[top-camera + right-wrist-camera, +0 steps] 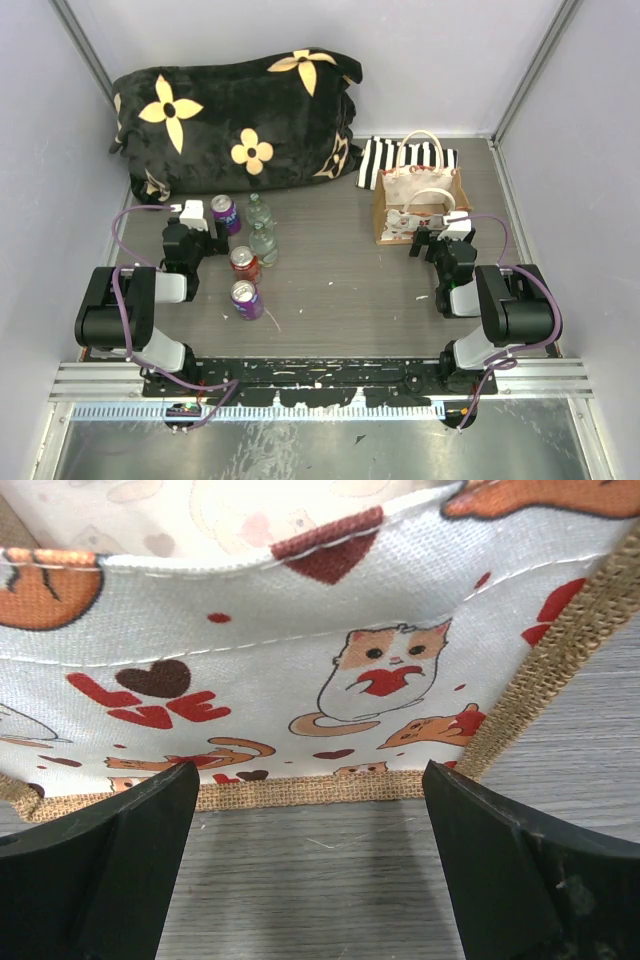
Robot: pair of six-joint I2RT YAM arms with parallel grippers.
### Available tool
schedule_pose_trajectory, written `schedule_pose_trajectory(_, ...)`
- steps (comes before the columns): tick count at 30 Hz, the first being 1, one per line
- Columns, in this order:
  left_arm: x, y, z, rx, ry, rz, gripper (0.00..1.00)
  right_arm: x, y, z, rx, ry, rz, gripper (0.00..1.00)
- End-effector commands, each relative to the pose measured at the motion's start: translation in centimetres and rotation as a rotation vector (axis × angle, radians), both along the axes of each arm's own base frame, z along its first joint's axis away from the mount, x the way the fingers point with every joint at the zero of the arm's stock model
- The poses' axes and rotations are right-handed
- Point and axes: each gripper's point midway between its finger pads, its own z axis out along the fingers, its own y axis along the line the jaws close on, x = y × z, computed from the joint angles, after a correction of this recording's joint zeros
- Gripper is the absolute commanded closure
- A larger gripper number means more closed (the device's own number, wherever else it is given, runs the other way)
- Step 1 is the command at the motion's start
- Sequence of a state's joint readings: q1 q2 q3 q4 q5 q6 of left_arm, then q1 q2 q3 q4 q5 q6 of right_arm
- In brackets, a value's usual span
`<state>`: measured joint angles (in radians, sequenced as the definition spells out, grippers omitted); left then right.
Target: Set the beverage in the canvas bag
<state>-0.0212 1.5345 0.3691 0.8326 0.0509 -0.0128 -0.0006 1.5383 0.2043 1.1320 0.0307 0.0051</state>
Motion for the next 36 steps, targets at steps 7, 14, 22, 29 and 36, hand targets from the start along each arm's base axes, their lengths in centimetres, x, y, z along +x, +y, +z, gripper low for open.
schedule_pose_trajectory(7, 0.8, 0.4, 1.3, 0.001, -0.058, 0.02, 0.02, 1.2, 0.2, 2.1, -0.01, -0.075, 0.013, 0.0)
schedule_pose_trajectory(14, 0.9, 0.6, 2.4, 0.001, -0.083, 0.027, 0.02, 1.0, -0.4, 4.0, 0.001, -0.108, -0.028, 0.0)
schedule_pose_trajectory(22, -3.1, 0.2, 8.1, -0.06, -0.054, 0.038, 0.02, -3.1, -1.7, 5.2, 0.226, 0.103, -0.237, 0.0)
schedule_pose_trajectory(29, -8.9, -2.0, 14.4, -0.079, -0.102, -0.103, 0.02, -7.2, -0.8, 10.0, 0.355, 0.062, -0.235, 0.0)
schedule_pose_trajectory(36, -12.3, -3.7, 18.5, -0.105, -0.108, -0.202, 0.02, -7.7, -1.6, 20.0, 0.52, -0.08, -0.328, 0.04)
